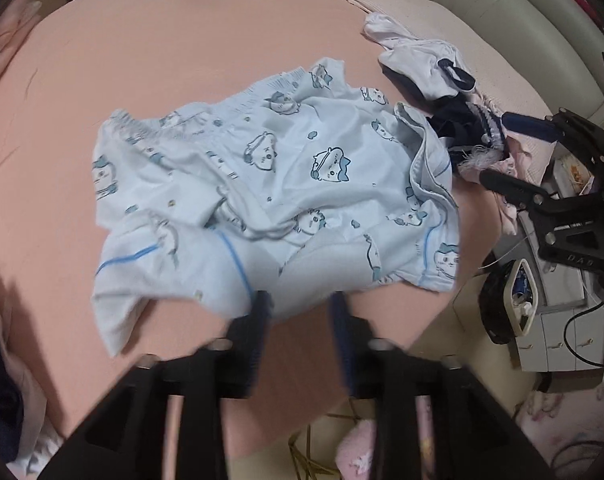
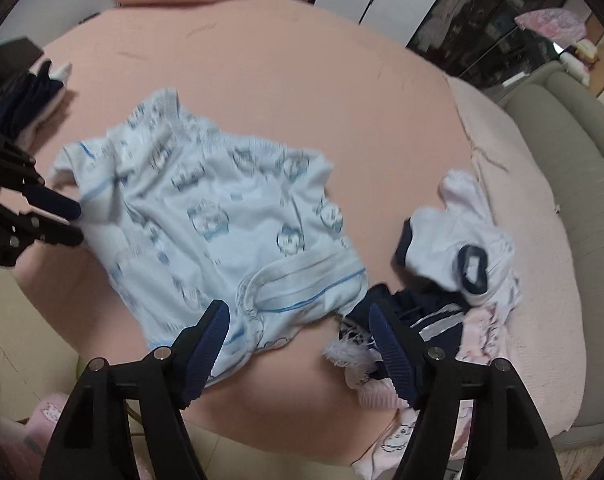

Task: Fold clothes
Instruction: 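Grasp the shorts waistband with the left gripper while the right gripper grasps it too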

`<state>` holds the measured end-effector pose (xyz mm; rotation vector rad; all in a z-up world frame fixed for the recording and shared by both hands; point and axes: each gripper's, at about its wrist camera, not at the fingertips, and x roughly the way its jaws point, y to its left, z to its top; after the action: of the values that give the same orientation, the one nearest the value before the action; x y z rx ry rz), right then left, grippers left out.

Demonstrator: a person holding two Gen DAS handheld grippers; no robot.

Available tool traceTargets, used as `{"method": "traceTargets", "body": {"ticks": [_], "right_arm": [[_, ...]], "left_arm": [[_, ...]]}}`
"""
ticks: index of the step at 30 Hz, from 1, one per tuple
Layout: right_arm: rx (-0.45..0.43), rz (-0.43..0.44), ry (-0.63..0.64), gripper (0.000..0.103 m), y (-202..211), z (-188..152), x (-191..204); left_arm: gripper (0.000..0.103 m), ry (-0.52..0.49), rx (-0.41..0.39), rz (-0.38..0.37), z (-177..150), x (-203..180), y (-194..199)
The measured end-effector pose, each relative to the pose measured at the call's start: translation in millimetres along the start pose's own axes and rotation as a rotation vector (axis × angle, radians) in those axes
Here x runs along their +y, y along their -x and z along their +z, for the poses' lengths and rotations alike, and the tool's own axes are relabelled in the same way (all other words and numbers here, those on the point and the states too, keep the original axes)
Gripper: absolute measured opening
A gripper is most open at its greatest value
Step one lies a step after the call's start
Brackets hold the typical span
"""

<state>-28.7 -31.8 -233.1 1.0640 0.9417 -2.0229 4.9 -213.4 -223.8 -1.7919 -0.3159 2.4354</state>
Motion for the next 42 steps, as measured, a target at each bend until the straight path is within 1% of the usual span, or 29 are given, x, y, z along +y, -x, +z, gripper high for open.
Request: {"method": "traceTargets", "body": {"ticks": [1,2,3,5,7,9,11,16,19,22,23,26,29,30,31,33,34,37,39,40,42], "right_arm": [[-0.007,0.002,-0.002,0.072,6.4,2.4,1.3],[-0.015,0.003,-0.004,0.073,12.8,4.8,2.6],[-0.024,0.008,-0.007,0.073,18.3,8.0,3.3],[-0.046,0.018,-0.009,0.073,23.5,15.2,3.4],[-0.058,0.003,-0.004,0.073,23.9,22.5,2.7],[-0.062,-0.007,0.002,0.073,19.3,30.2,0.5],[-0.067,-0.004,0.003,0.073,13.7,38.4,-2.8],[-0.053,0.028,0.012,0.073,-8.2,57.9,-13.0],[-0.03,0.031,0.03,0.073,-24.2,67.4,-16.2],[-0.007,0.036,0.05,0.073,-40.3,76.9,-19.7],[0.001,0.055,0.048,0.073,-44.8,80.0,-21.7],[0.02,0.151,0.033,0.073,-60.2,92.6,-31.4],[0.027,0.223,-0.025,0.073,-75.1,105.0,-46.8],[0.033,0.254,-0.057,0.073,-80.3,108.4,-53.4],[0.041,0.28,-0.084,0.073,-85.5,111.7,-59.6],[0.065,0.317,-0.122,0.073,-95.9,117.7,-70.5],[0.079,0.327,-0.135,0.073,-101.2,120.7,-75.3],[0.103,0.294,-0.112,0.073,-115.2,128.6,-81.2],[0.12,0.272,-0.101,0.073,-126.0,131.8,-84.1],[0.13,0.267,-0.099,0.073,-131.4,133.0,-84.9],[0.15,0.291,-0.096,0.073,-141.2,133.9,-81.6]], "left_arm": [[0.072,-0.007,-0.01,0.012,3.0,0.2,0.0],[0.077,-0.014,-0.019,0.022,1.8,2.4,8.0],[0.079,-0.024,-0.028,0.036,3.3,2.9,11.2],[0.079,-0.048,-0.046,0.08,8.7,8.7,21.7],[0.079,-0.051,-0.065,0.117,16.1,13.6,25.8],[0.079,-0.034,-0.064,0.115,20.3,22.3,32.1],[0.079,0.008,-0.054,0.121,31.7,39.2,32.5],[0.079,0.115,-0.047,0.068,55.1,83.0,33.4],[0.079,0.141,-0.067,0.099,66.6,102.9,35.7],[0.079,0.147,-0.074,0.097,77.2,115.8,33.0],[0.079,0.154,-0.068,0.094,80.6,118.4,30.3],[0.079,0.159,-0.038,0.09,93.7,129.7,20.8],[0.079,0.178,-0.028,0.084,102.8,138.4,13.7],[0.079,0.201,-0.03,0.069,104.0,143.4,12.9],[0.079,0.244,-0.028,0.033,104.3,151.9,12.5],[0.079,0.297,-0.036,-0.019,103.9,161.3,11.0],[0.079,0.32,-0.039,-0.033,102.9,166.5,9.3],[0.079,0.315,-0.028,0.002,98.2,172.3,5.1],[0.079,0.316,-0.015,0.007,95.3,173.9,0.4],[0.079,0.328,-0.008,-0.003,93.5,175.9,-2.7],[0.079,0.355,-0.011,-0.028,92.1,180.2,-6.6]]}}
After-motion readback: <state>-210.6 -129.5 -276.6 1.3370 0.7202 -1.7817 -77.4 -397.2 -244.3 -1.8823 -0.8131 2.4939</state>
